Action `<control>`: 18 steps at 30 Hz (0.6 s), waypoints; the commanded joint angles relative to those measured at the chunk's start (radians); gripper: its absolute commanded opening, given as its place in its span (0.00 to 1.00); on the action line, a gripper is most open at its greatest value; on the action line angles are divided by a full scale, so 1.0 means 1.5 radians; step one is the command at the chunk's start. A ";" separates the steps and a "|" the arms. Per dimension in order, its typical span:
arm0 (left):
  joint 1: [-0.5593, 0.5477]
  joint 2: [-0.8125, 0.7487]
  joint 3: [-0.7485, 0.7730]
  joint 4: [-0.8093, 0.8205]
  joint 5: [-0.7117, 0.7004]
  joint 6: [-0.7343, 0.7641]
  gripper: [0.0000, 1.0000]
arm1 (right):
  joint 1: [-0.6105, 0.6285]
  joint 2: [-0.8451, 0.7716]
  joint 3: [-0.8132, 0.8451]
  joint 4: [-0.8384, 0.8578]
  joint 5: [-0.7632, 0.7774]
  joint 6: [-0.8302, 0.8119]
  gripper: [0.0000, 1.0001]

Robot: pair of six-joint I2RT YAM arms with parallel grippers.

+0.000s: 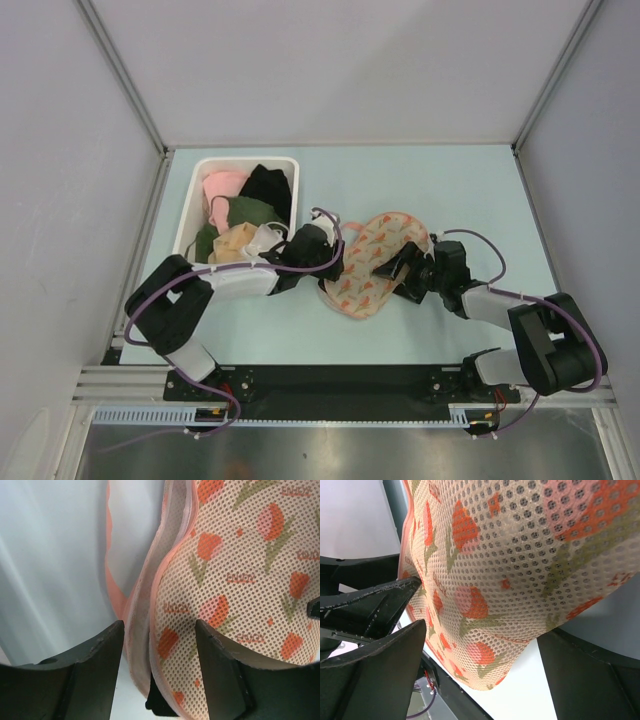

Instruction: Place the bra in the laundry bag and zip it closed

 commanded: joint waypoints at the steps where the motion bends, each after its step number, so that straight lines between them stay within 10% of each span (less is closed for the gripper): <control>1: 0.023 -0.033 -0.023 -0.002 0.047 -0.007 0.64 | 0.003 0.002 0.003 0.023 -0.016 -0.004 0.96; 5: 0.035 -0.028 -0.045 0.022 0.102 -0.025 0.63 | 0.006 -0.012 -0.008 0.018 -0.030 -0.001 0.96; 18: 0.055 0.040 -0.064 0.099 0.196 -0.082 0.05 | 0.044 -0.039 -0.062 0.089 -0.022 0.038 0.95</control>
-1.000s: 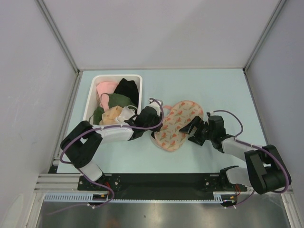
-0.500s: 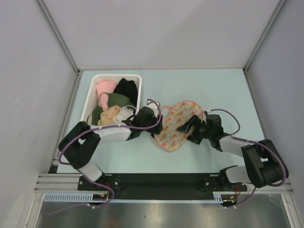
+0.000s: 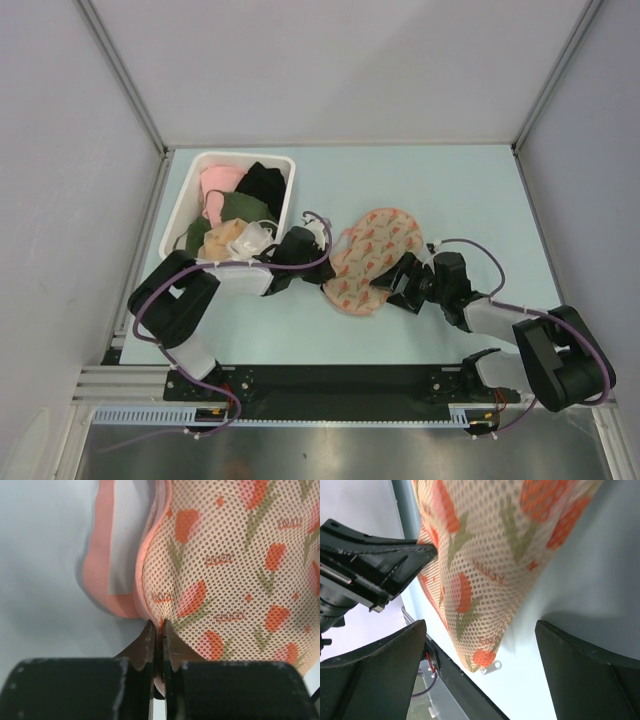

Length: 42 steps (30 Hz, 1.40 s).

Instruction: Place the bra in the laundry bag and zip it closed

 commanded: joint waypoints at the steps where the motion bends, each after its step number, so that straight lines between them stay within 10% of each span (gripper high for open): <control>1: -0.002 0.029 -0.002 0.035 0.049 -0.030 0.03 | 0.024 0.026 0.007 0.072 0.009 0.022 0.95; 12: -0.037 0.011 0.034 0.014 0.020 0.012 0.07 | 0.037 0.095 0.007 0.188 0.030 0.092 0.63; 17: -0.080 -0.074 0.040 -0.043 -0.080 0.052 0.42 | 0.039 0.084 0.015 0.177 0.044 0.130 0.36; 21: -0.156 -0.197 -0.018 -0.054 -0.336 0.095 0.74 | 0.044 0.063 0.033 0.110 0.068 0.154 0.17; 29: -0.300 -0.381 -0.158 0.039 -0.365 0.090 0.57 | 0.078 0.000 0.105 -0.117 0.180 0.184 0.08; 42: -0.422 -0.195 -0.184 0.291 -0.419 0.058 0.55 | 0.155 0.012 0.227 -0.307 0.278 0.331 0.08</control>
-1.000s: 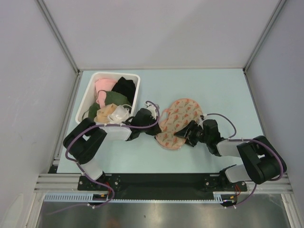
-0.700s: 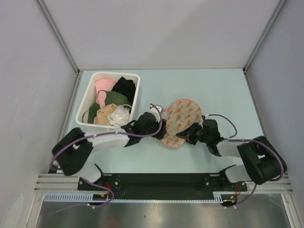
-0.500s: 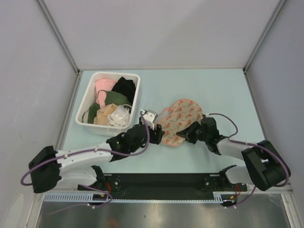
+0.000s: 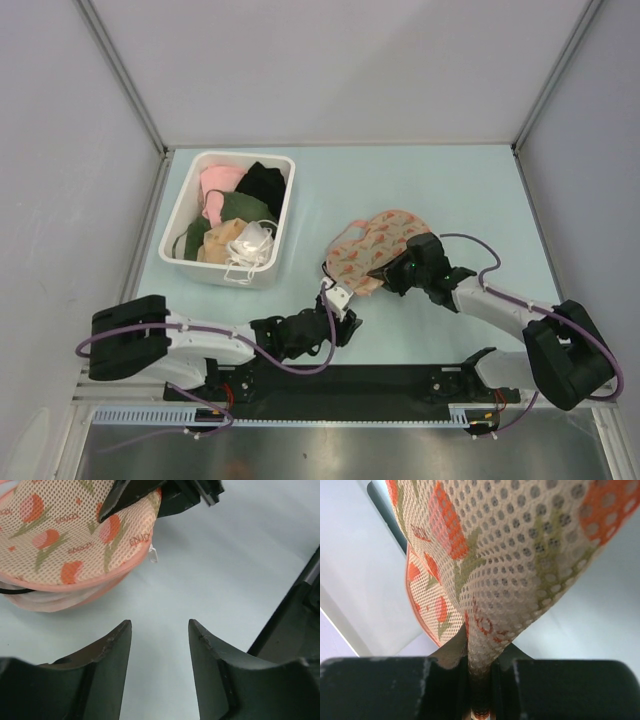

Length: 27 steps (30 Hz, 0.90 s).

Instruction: Place the bra in the laundry bag and zip it closed

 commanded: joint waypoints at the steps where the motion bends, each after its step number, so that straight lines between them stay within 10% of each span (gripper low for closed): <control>1: -0.008 0.044 0.034 0.088 -0.084 -0.042 0.55 | 0.036 -0.001 0.044 -0.053 0.067 0.079 0.08; 19: -0.008 0.153 0.125 0.086 -0.209 -0.055 0.44 | 0.119 -0.046 0.047 -0.123 0.188 0.224 0.06; 27: 0.001 0.188 0.191 -0.019 -0.272 -0.077 0.05 | 0.139 -0.053 0.046 -0.127 0.196 0.234 0.02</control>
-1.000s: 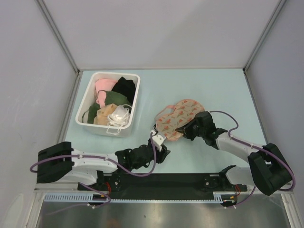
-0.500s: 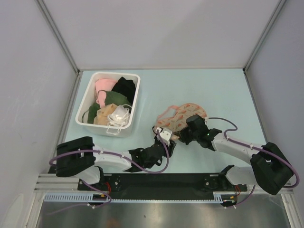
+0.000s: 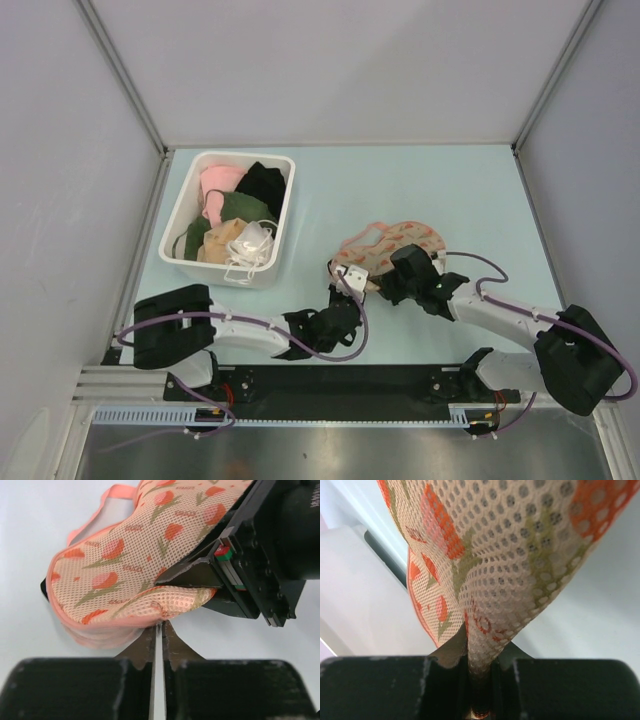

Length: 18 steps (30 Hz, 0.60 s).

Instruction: Place the bra in the laundry bag and zip it closed

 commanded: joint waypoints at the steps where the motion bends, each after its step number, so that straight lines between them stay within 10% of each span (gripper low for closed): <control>1: 0.007 0.012 0.056 -0.066 -0.048 -0.033 0.01 | 0.018 -0.027 0.026 -0.006 0.010 0.013 0.01; 18: 0.098 -0.110 -0.137 -0.012 0.168 0.070 0.00 | -0.140 -0.114 -0.025 -0.030 -0.109 -0.253 0.00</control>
